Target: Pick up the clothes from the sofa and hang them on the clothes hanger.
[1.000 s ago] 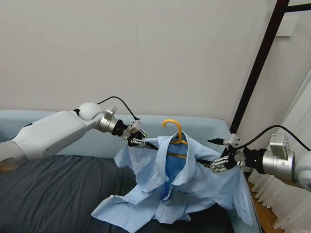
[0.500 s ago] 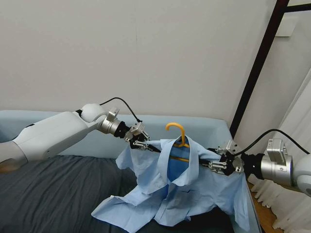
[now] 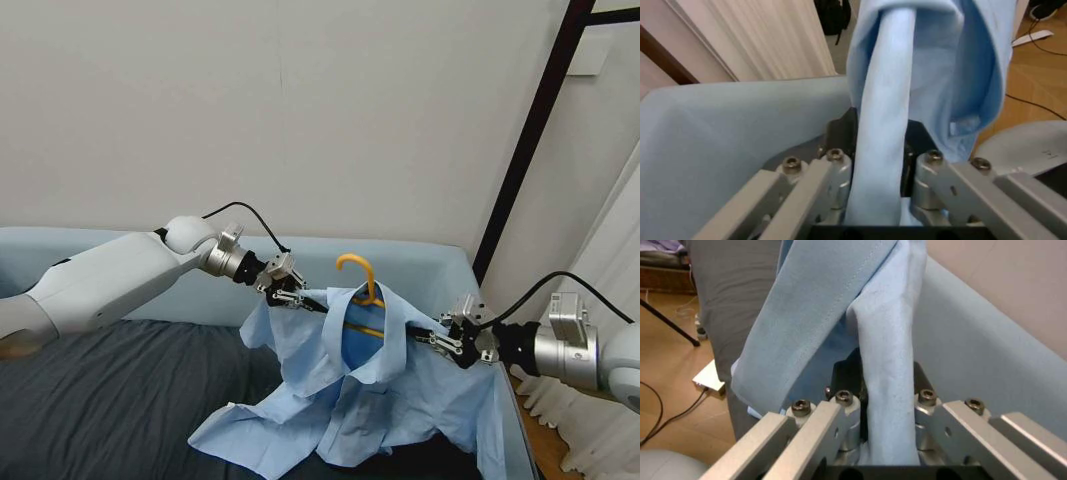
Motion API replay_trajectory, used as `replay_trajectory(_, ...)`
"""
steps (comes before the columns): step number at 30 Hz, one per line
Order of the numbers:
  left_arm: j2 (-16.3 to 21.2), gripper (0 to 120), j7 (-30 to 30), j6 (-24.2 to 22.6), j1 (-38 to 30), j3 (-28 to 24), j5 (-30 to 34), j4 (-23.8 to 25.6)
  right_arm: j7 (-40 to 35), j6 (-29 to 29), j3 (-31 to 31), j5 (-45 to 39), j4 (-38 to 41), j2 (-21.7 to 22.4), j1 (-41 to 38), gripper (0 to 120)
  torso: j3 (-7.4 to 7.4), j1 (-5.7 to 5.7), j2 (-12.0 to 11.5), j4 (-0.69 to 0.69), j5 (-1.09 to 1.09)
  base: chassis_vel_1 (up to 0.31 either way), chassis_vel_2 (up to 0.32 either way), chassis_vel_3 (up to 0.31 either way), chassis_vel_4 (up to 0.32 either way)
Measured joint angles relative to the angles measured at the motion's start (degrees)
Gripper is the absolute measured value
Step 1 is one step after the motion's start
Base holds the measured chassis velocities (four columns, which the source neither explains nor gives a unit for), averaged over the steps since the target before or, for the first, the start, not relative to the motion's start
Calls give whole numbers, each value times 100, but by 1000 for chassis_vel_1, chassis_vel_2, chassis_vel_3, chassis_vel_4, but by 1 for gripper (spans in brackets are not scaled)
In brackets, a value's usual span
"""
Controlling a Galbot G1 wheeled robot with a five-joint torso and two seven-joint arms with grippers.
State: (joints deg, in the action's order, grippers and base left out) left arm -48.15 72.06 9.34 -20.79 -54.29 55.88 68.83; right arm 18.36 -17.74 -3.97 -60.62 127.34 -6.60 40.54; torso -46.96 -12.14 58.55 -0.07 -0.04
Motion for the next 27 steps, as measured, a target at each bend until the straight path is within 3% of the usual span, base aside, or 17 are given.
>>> replay_trajectory(12, 221, 63, -135, 140, 123, 437, -228, 87, -129, 89, 17, 70, -202, -241, 96, 7, 0, 0, 0, 0, 0, 0, 0, 0, 0)
replay_trajectory(17, 539, 86, -261, 277, 281, 809, -261, 95, -184, 85, -20, 92, -367, -507, 195, 7, 0, 0, 0, -2, -1, 0, 0, 0, 0)
replay_trajectory(18, 539, 86, -261, 277, 281, 809, -261, 95, -184, 85, -20, 92, -367, -507, 195, 7, 0, 0, 0, -2, -1, 0, 0, 0, 0)
replay_trajectory(21, 1045, 98, -484, 364, 634, 1286, -273, 298, -173, 100, -81, 316, -590, -820, 233, 7, 0, 0, 0, 1, 0, 0, 0, 0, 0)
replay_trajectory(27, 1745, 100, -1103, 477, 1563, 2196, -265, 722, -113, 194, -197, 859, -964, -1435, 428, 7, 0, 0, 0, 1, -3, 0, 0, 0, 0)
